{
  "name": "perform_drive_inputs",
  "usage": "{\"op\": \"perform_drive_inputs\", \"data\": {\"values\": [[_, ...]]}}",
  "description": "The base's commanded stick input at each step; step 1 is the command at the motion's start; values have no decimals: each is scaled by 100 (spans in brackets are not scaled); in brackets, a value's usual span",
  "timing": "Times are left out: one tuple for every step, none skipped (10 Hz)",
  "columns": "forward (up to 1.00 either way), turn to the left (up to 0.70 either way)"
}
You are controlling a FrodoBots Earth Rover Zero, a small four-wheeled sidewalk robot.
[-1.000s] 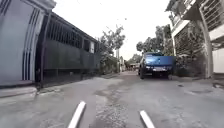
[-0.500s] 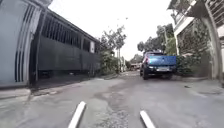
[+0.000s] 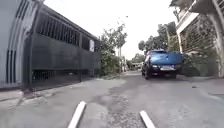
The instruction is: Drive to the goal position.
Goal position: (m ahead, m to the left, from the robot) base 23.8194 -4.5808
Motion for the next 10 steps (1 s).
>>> {"op": "perform_drive_inputs", "data": {"values": [[70, -35], [70, -35], [70, -35], [70, -35], [70, -21], [70, 0], [70, 0], [70, 0], [70, 0], [70, 0]]}}
